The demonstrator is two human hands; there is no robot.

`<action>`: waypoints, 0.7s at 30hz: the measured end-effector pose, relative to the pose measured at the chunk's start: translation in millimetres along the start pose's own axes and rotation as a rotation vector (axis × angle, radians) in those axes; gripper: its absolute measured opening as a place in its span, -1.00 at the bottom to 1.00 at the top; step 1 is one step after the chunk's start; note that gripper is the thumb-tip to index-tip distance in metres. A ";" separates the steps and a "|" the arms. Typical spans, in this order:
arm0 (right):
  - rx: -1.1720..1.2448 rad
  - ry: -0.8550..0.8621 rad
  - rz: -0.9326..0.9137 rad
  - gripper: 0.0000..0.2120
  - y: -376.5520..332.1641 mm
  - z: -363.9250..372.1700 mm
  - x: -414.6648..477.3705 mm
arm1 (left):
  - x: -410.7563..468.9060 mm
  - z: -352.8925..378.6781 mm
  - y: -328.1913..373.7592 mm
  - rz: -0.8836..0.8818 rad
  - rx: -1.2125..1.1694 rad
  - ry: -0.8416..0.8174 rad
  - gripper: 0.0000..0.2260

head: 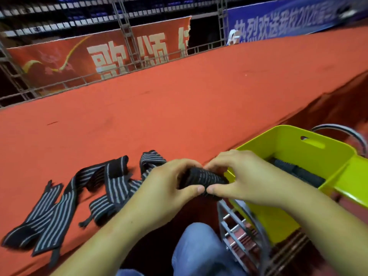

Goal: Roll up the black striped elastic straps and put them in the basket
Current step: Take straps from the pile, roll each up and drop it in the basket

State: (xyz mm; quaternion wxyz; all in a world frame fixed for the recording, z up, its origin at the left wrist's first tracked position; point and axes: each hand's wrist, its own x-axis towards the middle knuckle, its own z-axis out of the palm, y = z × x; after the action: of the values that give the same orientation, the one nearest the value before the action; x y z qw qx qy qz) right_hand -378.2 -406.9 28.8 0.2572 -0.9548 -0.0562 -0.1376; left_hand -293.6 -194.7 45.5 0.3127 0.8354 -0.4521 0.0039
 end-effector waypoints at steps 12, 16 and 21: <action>-0.173 -0.249 0.303 -0.71 108.9 -61.9 -2.4 | 120.2 101.4 6.0 0.036 -0.203 -0.172 -0.64; -0.153 -0.314 0.568 -0.76 167.6 -66.9 5.3 | 132.5 135.1 -17.0 0.002 -0.107 -0.114 -0.75; -0.165 -0.526 0.856 -0.78 222.0 -46.7 14.3 | 130.7 163.1 -37.1 0.116 0.069 -0.067 -0.79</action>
State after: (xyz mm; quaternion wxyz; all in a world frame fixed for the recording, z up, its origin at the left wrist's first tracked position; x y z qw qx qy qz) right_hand -336.0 -621.3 -33.8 0.1916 -0.9117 0.2882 0.2213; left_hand -233.2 -364.1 -67.1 0.2674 0.8177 -0.5097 0.0096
